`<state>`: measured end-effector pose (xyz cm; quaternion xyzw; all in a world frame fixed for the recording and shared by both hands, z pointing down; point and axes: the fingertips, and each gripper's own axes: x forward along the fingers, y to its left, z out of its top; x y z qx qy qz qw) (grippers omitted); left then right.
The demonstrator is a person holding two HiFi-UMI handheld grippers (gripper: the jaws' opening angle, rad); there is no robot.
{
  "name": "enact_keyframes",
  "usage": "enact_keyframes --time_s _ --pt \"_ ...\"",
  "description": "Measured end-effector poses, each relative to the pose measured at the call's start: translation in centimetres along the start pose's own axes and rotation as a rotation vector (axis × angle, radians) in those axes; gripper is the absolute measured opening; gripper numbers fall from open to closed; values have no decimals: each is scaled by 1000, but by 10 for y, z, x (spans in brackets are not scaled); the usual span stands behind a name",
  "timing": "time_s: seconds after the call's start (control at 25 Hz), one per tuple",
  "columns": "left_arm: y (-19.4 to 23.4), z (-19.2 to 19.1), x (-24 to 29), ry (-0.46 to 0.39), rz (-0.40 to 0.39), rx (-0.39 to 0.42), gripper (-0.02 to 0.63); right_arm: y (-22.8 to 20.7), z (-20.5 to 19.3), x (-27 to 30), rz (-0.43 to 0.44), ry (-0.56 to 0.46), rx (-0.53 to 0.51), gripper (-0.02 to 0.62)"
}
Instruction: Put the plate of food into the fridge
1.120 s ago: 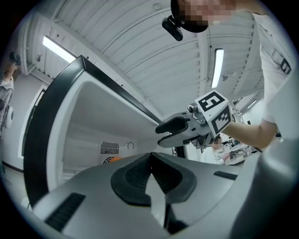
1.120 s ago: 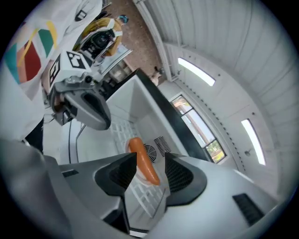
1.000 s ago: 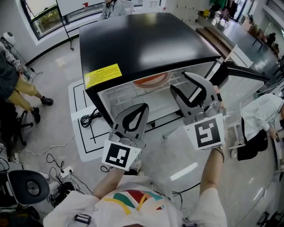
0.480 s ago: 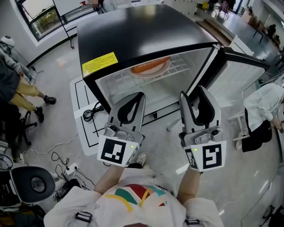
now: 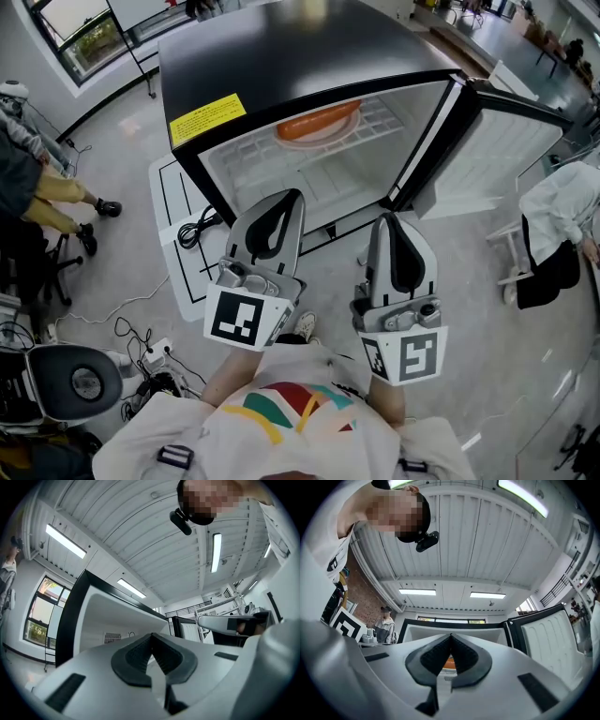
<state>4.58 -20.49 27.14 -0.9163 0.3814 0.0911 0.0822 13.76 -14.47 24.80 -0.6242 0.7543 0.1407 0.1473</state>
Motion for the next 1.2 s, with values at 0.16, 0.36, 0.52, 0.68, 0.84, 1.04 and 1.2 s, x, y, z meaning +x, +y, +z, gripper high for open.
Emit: enact_keyframes --time_s 0.16,0.36,0.52,0.68,0.84,1.04,1.2 --pt "-1 2 -2 -6 -2 9 6 2 -2 0 -15 25 -61 2" --pt "-1 4 -1 -15 -1 24 6 0 -7 1 -35 52 -92 2" --pt "1 5 0 -19 2 24 6 0 -8 3 -32 57 -101 2" --pt "1 3 -1 -25 4 17 6 -1 -10 3 -32 64 -100 2" --pt "0 3 -1 -48 4 3 6 2 -12 5 -15 62 -94 2" --pt "1 5 -2 -61 8 14 6 6 -14 8 2 62 -94 2" --pt "6 6 -2 -59 18 15 6 10 -14 11 14 60 -92 2"
